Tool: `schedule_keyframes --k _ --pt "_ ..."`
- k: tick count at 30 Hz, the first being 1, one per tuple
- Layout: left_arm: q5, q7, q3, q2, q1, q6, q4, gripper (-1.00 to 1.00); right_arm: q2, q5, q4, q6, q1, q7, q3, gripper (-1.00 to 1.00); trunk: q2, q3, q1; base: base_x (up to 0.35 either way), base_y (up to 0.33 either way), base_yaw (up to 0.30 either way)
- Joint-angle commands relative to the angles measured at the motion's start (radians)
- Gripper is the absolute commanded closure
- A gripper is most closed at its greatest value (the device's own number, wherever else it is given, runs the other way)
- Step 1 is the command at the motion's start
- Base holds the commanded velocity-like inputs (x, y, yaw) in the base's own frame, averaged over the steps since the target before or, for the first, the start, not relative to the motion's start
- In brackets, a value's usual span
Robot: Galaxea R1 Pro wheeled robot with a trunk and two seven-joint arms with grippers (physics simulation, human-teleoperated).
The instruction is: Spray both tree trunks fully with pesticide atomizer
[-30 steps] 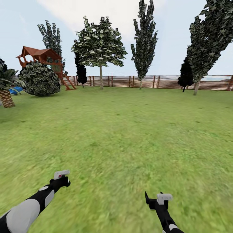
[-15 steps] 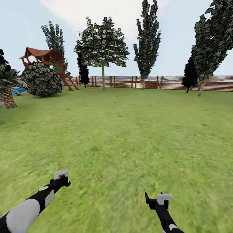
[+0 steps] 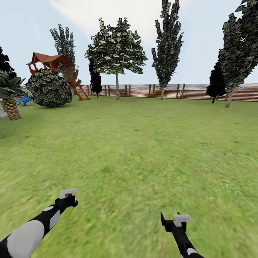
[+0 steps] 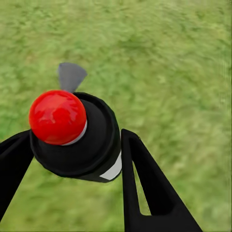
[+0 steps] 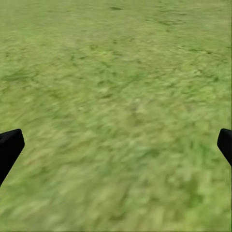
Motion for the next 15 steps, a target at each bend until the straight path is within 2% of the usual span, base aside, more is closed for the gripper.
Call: schedule_keyframes --k 1,15 --pt "0.0 0.0 0.0 0.0 0.0 0.0 0.0 1.0 0.0 0.0 0.0 0.0 0.0 0.0 0.0 -1.0 0.0 0.0 0.0 0.336 0.0 0.0" --pt "0.0 -0.001 0.0 0.0 0.0 0.0 -0.001 1.0 0.0 0.001 0.0 0.0 0.0 0.005 0.0 -1.0 0.0 0.0 0.0 0.336 0.0 0.0"
